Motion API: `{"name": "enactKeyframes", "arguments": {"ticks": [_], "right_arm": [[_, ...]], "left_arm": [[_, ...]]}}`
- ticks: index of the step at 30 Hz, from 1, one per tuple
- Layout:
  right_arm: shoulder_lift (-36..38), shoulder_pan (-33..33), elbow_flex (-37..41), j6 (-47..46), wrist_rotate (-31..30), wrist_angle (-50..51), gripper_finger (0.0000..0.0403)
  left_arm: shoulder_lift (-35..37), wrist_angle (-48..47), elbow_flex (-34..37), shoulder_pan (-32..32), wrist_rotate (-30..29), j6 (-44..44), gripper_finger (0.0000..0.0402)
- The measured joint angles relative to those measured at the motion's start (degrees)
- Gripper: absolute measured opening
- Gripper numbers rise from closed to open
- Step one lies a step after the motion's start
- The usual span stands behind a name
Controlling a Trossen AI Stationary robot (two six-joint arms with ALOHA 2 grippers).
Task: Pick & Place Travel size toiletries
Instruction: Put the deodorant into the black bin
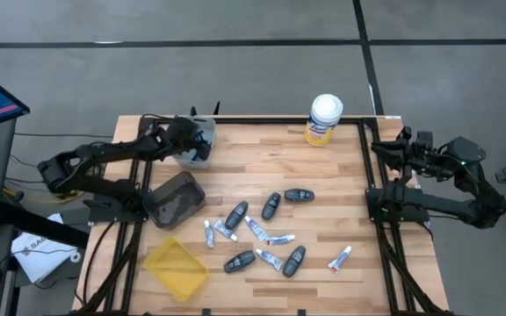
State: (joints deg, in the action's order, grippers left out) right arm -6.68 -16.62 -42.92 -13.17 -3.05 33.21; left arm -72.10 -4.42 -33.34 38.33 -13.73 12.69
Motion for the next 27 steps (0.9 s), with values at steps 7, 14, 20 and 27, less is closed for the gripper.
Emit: {"name": "enactKeyframes", "arguments": {"ticks": [7,14,20,27], "right_arm": [[0.0,0.0,-0.02,-0.48,-0.6,1.44,0.0069],[0.0,0.0,-0.04,-1.03,-1.73,3.32,0.0069],[0.02,0.16,1.41,5.74,2.2,2.36,0.0069],[0.06,0.15,7.84,6.61,4.81,-2.72,0.0069]], "left_arm": [[10.72,-0.34,-0.01,-1.44,1.08,1.82,0.0294],[18.83,-1.01,-1.65,-13.52,3.7,9.73,0.0286],[15.24,-1.27,-1.66,-27.28,0.49,13.63,0.0274],[8.52,0.88,-1.66,-35.3,-1.58,19.86,0.0257]]}}
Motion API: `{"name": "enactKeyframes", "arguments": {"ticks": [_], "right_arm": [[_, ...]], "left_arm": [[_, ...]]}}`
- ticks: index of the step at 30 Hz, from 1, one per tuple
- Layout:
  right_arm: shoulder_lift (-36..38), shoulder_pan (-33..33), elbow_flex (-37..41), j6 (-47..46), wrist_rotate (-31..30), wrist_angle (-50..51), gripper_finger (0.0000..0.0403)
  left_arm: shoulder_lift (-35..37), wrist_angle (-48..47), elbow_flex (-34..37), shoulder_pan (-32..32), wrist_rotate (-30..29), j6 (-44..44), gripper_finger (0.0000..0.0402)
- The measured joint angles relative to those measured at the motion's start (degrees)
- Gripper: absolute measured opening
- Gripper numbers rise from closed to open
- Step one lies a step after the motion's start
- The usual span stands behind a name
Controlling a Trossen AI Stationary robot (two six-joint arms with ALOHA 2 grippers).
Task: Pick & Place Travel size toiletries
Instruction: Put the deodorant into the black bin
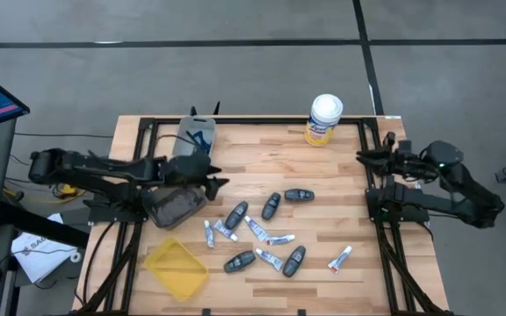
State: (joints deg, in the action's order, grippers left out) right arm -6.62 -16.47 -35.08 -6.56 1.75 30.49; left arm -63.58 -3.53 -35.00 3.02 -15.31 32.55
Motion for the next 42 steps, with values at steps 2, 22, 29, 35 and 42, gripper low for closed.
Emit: {"name": "enactKeyframes", "arguments": {"ticks": [2,22,29,35,42], "right_arm": [[0.54,0.01,2.64,-1.21,0.88,-1.44,0.0069],[6.26,1.7,13.96,-8.06,11.31,-15.07,0.0066],[6.3,3.01,13.96,-8.27,11.33,-12.45,0.0066],[6.32,3.02,13.98,-9.56,11.72,-12.11,0.0065],[6.34,2.97,13.98,-9.56,11.77,-10.98,0.0065]], "left_arm": [[-1.65,0.45,0.02,-1.52,0.0,0.98,0.0254],[-22.93,-6.1,-16.0,-7.59,0.06,2.47,0.0222],[-29.97,-8.08,-16.76,-9.33,-0.58,3.56,0.0222],[-33.09,-7.33,-16.85,-9.74,-4.93,3.98,0.025],[-32.45,-5.5,-16.84,-9.72,-5.15,2.1,0.0276]]}}
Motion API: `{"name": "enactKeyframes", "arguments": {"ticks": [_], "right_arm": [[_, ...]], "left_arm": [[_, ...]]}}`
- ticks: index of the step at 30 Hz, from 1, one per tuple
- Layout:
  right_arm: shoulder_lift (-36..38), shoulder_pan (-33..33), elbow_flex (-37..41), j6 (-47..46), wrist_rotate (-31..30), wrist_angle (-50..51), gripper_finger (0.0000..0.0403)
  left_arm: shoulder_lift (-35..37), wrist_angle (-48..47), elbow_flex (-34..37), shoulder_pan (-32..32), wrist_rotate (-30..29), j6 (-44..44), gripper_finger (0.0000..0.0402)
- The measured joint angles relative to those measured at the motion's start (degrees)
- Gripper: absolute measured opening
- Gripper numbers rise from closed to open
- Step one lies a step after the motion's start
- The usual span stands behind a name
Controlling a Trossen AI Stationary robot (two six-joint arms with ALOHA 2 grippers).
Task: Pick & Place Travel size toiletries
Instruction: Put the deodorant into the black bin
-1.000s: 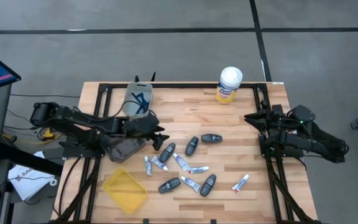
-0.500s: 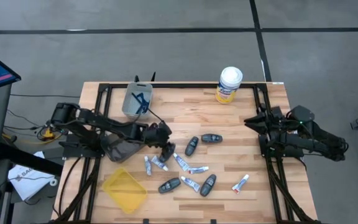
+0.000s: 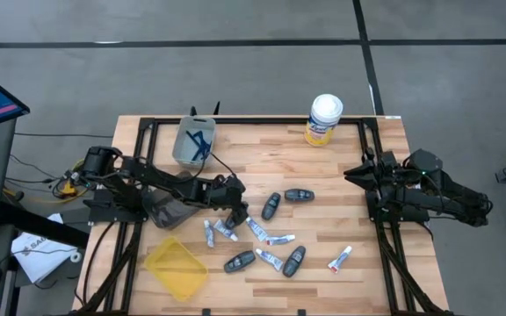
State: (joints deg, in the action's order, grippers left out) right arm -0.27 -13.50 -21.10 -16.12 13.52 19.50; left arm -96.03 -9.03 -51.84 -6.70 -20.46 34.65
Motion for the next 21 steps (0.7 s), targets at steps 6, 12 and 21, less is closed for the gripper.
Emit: {"name": "enactKeyframes", "arguments": {"ticks": [6,12,21], "right_arm": [[0.0,-0.02,0.0,0.0,-0.02,0.11,0.0065],[0.0,-0.02,0.0,0.0,-0.02,0.11,0.0065],[0.0,-0.02,0.0,-0.02,-0.02,0.18,0.0065]], "left_arm": [[-0.02,-1.48,0.01,0.02,0.32,3.83,0.0292],[-0.02,-3.58,0.03,-0.06,0.9,4.82,0.0311],[-0.02,-5.51,0.03,-3.33,2.08,7.76,0.0326]]}}
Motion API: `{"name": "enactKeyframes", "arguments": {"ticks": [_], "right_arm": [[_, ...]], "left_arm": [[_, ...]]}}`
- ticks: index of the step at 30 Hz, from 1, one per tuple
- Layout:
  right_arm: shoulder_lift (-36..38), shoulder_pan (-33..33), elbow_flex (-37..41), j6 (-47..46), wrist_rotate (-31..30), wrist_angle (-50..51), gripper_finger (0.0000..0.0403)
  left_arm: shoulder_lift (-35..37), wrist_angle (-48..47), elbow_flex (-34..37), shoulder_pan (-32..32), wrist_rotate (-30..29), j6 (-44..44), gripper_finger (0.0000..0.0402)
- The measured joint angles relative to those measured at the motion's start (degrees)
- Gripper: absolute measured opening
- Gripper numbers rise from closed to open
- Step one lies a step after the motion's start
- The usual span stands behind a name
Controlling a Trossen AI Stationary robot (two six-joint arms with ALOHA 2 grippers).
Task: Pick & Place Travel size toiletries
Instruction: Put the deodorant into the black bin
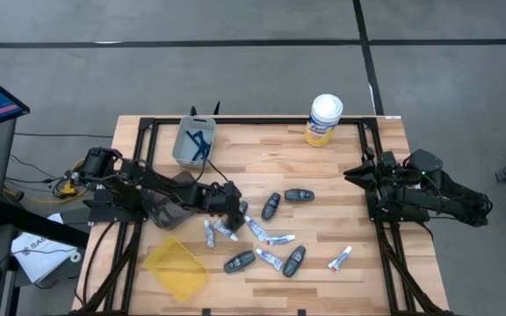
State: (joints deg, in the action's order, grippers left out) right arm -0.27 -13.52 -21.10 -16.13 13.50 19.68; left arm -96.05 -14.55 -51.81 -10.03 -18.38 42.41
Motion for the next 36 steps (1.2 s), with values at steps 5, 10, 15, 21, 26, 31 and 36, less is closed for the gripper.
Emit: {"name": "enactKeyframes", "arguments": {"ticks": [5,10,15,21,26,31,36], "right_arm": [[0.0,0.0,0.0,0.02,0.0,0.04,0.0065],[0.0,0.0,0.0,0.0,0.0,0.09,0.0065],[0.0,0.0,0.0,-0.01,-0.01,0.2,0.0065],[0.0,0.0,0.0,-0.44,-0.02,0.26,0.0065],[0.01,0.0,0.0,-0.45,-0.02,0.46,0.0065],[0.0,0.0,0.0,-0.44,-0.02,0.48,0.0065],[0.0,0.0,0.0,-0.44,-0.02,0.48,0.0065]], "left_arm": [[0.0,-0.1,0.0,-1.89,0.16,0.29,0.0327],[0.0,-1.18,0.0,-2.31,0.11,0.29,0.0335],[-1.99,-1.14,-0.04,-2.31,-0.14,0.27,0.0343],[-5.49,-1.4,0.04,-2.33,0.73,0.33,0.0345],[-5.84,-1.29,-0.02,-2.16,0.59,0.42,0.0341],[-5.66,-1.53,0.0,-2.11,0.75,0.45,0.0309],[-5.66,-1.28,0.0,-1.95,0.92,2.39,0.0244]]}}
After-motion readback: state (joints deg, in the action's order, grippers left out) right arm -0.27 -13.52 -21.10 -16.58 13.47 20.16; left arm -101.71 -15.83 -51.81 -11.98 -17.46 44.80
